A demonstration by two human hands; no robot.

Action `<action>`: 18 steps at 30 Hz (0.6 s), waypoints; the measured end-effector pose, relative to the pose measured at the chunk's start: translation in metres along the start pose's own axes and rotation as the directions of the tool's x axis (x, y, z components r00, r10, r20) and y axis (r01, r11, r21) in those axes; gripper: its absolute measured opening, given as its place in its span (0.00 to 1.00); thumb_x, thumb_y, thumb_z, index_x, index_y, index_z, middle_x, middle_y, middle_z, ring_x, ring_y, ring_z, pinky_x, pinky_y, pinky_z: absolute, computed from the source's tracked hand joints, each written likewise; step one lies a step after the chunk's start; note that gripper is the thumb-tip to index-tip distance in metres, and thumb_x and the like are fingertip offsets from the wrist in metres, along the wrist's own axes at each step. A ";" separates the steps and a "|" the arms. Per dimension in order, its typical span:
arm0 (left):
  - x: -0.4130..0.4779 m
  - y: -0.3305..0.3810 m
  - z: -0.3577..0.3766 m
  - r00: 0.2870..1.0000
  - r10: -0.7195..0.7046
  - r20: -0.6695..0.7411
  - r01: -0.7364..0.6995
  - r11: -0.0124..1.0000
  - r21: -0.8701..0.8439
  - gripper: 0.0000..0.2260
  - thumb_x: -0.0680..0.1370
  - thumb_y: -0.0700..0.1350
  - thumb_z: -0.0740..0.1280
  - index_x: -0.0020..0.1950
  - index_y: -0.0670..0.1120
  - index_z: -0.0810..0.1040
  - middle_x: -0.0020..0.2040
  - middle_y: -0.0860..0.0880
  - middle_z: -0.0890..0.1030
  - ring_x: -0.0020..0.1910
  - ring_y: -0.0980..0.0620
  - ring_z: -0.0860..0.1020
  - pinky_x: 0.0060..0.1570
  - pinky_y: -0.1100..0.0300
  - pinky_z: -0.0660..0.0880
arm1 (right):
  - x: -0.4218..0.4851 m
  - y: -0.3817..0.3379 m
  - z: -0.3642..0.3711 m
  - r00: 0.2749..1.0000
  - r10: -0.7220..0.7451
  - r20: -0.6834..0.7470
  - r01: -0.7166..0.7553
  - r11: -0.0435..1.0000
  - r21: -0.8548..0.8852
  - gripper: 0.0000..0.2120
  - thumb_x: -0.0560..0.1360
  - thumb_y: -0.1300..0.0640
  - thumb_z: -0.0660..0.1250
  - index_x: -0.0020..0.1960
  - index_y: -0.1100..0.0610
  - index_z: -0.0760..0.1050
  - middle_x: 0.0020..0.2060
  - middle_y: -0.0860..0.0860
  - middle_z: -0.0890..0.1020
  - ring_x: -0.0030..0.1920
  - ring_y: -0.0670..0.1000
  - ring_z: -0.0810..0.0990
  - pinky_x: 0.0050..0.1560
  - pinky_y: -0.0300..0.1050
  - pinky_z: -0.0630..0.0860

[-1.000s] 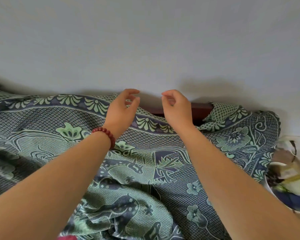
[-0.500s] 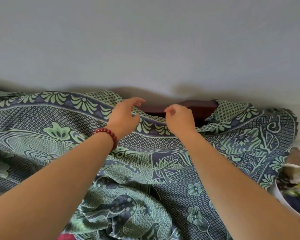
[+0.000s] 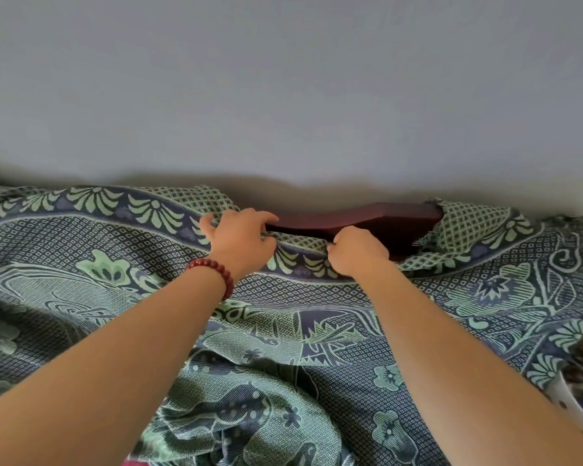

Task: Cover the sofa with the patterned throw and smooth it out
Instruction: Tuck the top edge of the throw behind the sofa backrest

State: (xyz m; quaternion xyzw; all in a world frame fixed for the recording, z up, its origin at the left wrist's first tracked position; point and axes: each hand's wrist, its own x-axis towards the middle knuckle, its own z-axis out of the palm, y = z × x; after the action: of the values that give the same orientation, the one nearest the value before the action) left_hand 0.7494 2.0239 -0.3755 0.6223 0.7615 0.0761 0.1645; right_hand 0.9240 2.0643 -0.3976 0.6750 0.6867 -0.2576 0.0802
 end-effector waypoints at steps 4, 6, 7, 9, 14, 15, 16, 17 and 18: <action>0.001 0.004 -0.002 1.000 -0.014 -0.006 0.014 0.999 0.043 0.12 0.78 0.54 0.56 0.51 0.59 0.79 0.32 0.58 0.77 0.52 0.52 0.75 0.67 0.44 0.50 | 0.001 0.000 -0.005 0.997 0.033 -0.071 -0.030 0.998 0.051 0.21 0.78 0.47 0.56 0.31 0.57 0.67 0.25 0.50 0.70 0.25 0.51 0.69 0.27 0.39 0.64; 0.003 0.006 -0.001 1.000 0.012 0.003 -0.013 0.992 0.124 0.17 0.80 0.57 0.51 0.46 0.56 0.79 0.28 0.54 0.77 0.41 0.53 0.76 0.64 0.46 0.53 | 0.003 0.000 -0.009 0.997 0.000 -0.073 0.007 0.995 0.103 0.21 0.78 0.48 0.57 0.28 0.57 0.64 0.24 0.50 0.68 0.24 0.51 0.66 0.27 0.39 0.62; 0.004 0.006 0.000 0.999 0.031 0.015 -0.032 0.988 0.149 0.17 0.80 0.58 0.51 0.45 0.55 0.78 0.28 0.54 0.77 0.37 0.54 0.76 0.62 0.47 0.54 | 0.004 -0.001 -0.009 0.999 -0.040 -0.021 0.042 0.994 0.098 0.21 0.77 0.50 0.59 0.27 0.57 0.63 0.23 0.50 0.66 0.24 0.51 0.65 0.26 0.39 0.61; 0.006 0.005 0.004 0.997 0.059 0.052 -0.067 0.986 0.155 0.13 0.79 0.56 0.55 0.47 0.56 0.79 0.28 0.55 0.77 0.35 0.56 0.74 0.60 0.49 0.55 | 0.005 -0.002 -0.009 0.982 -0.118 0.149 0.108 0.991 0.076 0.21 0.74 0.52 0.63 0.27 0.56 0.59 0.22 0.50 0.61 0.24 0.51 0.60 0.27 0.40 0.58; 0.007 0.003 0.011 0.992 0.074 0.103 -0.087 0.989 0.121 0.08 0.77 0.51 0.62 0.53 0.59 0.77 0.33 0.60 0.74 0.42 0.55 0.75 0.65 0.47 0.53 | -0.004 -0.006 -0.007 0.928 -0.219 0.301 0.193 0.974 0.117 0.10 0.72 0.55 0.65 0.45 0.62 0.77 0.39 0.63 0.76 0.37 0.52 0.68 0.36 0.45 0.64; 0.007 0.003 0.011 0.991 0.074 0.113 -0.088 0.989 0.121 0.08 0.77 0.52 0.62 0.54 0.59 0.77 0.35 0.60 0.75 0.43 0.55 0.76 0.66 0.46 0.52 | -0.006 -0.005 -0.008 0.924 -0.243 0.295 0.213 0.968 0.128 0.12 0.73 0.56 0.65 0.54 0.60 0.78 0.46 0.60 0.80 0.39 0.52 0.71 0.38 0.44 0.68; 0.007 0.003 0.012 0.989 0.075 0.125 -0.090 0.988 0.126 0.08 0.77 0.53 0.63 0.55 0.59 0.77 0.38 0.59 0.76 0.44 0.55 0.75 0.66 0.45 0.51 | -0.007 -0.005 -0.010 0.920 -0.269 0.286 0.240 0.962 0.131 0.14 0.74 0.56 0.66 0.59 0.56 0.77 0.50 0.55 0.80 0.42 0.50 0.74 0.41 0.43 0.71; 0.007 0.003 0.013 0.987 0.078 0.138 -0.097 0.986 0.136 0.08 0.77 0.54 0.63 0.55 0.60 0.77 0.40 0.59 0.77 0.44 0.56 0.75 0.66 0.44 0.50 | -0.008 -0.004 -0.011 0.914 -0.296 0.277 0.267 0.954 0.137 0.14 0.75 0.58 0.66 0.59 0.53 0.78 0.51 0.50 0.79 0.44 0.49 0.75 0.43 0.42 0.72; 0.007 0.003 0.014 0.984 0.083 0.155 -0.107 0.983 0.152 0.08 0.77 0.56 0.62 0.54 0.60 0.78 0.42 0.59 0.78 0.45 0.56 0.75 0.66 0.43 0.50 | -0.008 -0.003 -0.010 0.910 -0.314 0.272 0.285 0.948 0.141 0.12 0.74 0.59 0.66 0.57 0.51 0.79 0.50 0.48 0.80 0.44 0.48 0.76 0.44 0.41 0.73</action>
State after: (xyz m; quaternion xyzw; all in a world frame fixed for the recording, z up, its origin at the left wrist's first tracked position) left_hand 0.7558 2.0299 -0.3891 0.6732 0.7202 -0.0237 0.1661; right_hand 0.9244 2.0621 -0.3847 0.5194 0.7494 -0.3967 0.1067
